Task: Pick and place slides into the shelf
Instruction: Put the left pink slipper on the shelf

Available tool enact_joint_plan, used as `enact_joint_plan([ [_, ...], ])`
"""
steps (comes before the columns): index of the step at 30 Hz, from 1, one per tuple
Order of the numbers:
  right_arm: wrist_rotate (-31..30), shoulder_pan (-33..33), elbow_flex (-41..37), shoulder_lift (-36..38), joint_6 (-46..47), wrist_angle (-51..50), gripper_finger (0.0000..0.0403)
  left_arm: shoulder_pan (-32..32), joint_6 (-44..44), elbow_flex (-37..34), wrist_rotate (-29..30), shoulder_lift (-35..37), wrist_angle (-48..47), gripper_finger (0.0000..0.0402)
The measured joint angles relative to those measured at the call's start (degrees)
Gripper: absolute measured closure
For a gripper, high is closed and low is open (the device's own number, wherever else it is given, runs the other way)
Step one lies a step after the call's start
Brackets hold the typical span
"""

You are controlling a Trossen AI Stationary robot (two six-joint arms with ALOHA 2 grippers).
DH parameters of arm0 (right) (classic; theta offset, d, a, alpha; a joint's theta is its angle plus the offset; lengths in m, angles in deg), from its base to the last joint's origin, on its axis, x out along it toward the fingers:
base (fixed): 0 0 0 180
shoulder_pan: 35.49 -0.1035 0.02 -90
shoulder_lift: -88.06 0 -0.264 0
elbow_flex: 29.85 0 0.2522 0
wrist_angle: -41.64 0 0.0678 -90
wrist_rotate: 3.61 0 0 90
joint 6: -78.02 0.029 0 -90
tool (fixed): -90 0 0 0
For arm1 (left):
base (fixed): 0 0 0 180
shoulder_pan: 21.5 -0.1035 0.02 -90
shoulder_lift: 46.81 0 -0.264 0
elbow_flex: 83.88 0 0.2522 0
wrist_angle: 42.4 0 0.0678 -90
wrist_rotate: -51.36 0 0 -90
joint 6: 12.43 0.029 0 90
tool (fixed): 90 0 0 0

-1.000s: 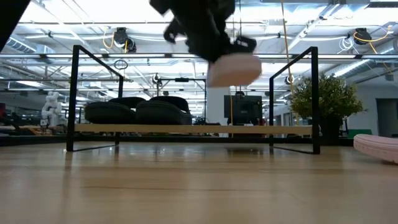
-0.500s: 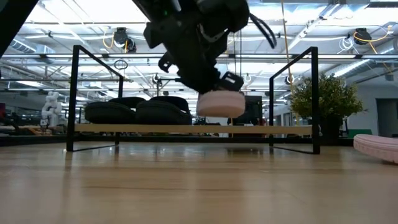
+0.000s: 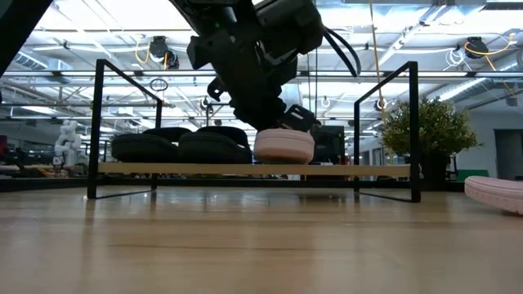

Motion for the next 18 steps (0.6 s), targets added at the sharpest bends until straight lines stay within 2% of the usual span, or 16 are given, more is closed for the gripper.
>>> enact_joint_plan([
  [18,0.1,0.0,0.0,0.0,0.0,0.0,0.0238,-1.2,-1.7,0.0,-3.2,0.0,-2.8,0.0401],
])
